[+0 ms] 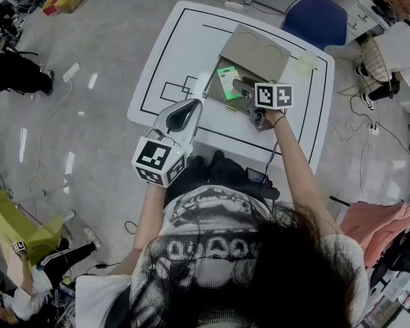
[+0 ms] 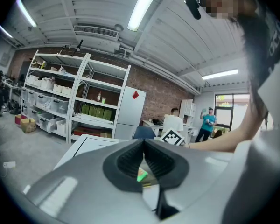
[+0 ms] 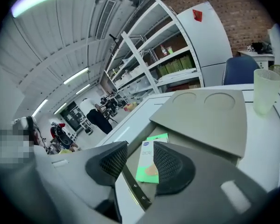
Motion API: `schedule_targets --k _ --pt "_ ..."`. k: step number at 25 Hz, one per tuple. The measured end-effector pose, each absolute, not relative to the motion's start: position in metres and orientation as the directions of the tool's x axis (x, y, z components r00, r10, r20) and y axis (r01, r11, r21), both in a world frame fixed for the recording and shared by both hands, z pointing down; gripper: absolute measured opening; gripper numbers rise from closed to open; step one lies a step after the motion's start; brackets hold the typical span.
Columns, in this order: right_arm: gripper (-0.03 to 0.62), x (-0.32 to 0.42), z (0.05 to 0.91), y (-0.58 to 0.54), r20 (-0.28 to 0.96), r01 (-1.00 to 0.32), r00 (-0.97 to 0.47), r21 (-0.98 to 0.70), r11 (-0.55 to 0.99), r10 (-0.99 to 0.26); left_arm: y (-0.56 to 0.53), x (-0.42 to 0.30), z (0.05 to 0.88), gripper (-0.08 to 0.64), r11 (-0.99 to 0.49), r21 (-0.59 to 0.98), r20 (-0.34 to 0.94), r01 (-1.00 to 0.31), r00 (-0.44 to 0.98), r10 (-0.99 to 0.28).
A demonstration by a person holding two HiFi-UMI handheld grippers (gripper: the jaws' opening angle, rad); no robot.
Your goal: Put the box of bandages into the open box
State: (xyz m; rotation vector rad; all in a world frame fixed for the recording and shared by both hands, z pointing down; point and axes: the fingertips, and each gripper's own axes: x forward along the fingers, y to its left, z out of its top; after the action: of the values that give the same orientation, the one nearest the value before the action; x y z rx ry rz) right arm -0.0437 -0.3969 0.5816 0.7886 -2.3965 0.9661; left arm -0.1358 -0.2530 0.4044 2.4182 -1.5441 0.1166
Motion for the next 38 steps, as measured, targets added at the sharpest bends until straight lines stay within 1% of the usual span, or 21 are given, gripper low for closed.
schedule_targets --k 7,13,15,18,25,27,32,38 --pt "0.153 -0.035 0.521 -0.372 0.455 -0.618 -0.782 -0.475 0.626 -0.426 -0.252 -0.128 0.403 0.000 -0.432 0.186 0.210 -0.882 0.465 -0.860" --pt "0.153 -0.035 0.473 -0.333 0.383 -0.603 -0.795 -0.413 0.682 -0.471 -0.246 -0.121 0.403 0.000 -0.477 0.186 0.209 -0.859 0.509 -0.835" --pt "0.152 -0.034 0.459 -0.321 0.347 -0.605 -0.795 -0.412 0.681 -0.497 -0.245 -0.118 0.403 0.000 -0.497 0.186 0.208 -0.847 0.529 -0.823" --pt "0.132 -0.031 0.442 -0.305 0.306 -0.621 -0.783 -0.415 0.665 -0.541 -0.242 -0.114 0.403 0.000 -0.527 0.186 0.209 -0.829 0.558 -0.803" --pt "0.107 -0.022 0.429 -0.266 0.288 -0.682 -0.727 -0.408 0.607 -0.623 -0.232 -0.106 0.404 0.000 -0.591 0.191 0.214 -0.784 0.620 -0.755" --pt "0.092 -0.021 0.430 -0.256 0.287 -0.692 -0.715 -0.416 0.590 -0.638 -0.228 -0.105 0.406 0.000 -0.606 0.195 0.216 -0.771 0.636 -0.741" --pt "0.060 -0.023 0.432 -0.237 0.289 -0.714 -0.690 -0.422 0.558 -0.664 -0.219 -0.102 0.411 0.000 -0.639 0.202 0.222 -0.742 0.671 -0.708" --pt "0.044 -0.025 0.430 -0.220 0.287 -0.723 -0.679 -0.419 0.549 -0.675 -0.209 -0.098 0.414 0.000 -0.665 0.209 0.222 -0.717 0.697 -0.681"
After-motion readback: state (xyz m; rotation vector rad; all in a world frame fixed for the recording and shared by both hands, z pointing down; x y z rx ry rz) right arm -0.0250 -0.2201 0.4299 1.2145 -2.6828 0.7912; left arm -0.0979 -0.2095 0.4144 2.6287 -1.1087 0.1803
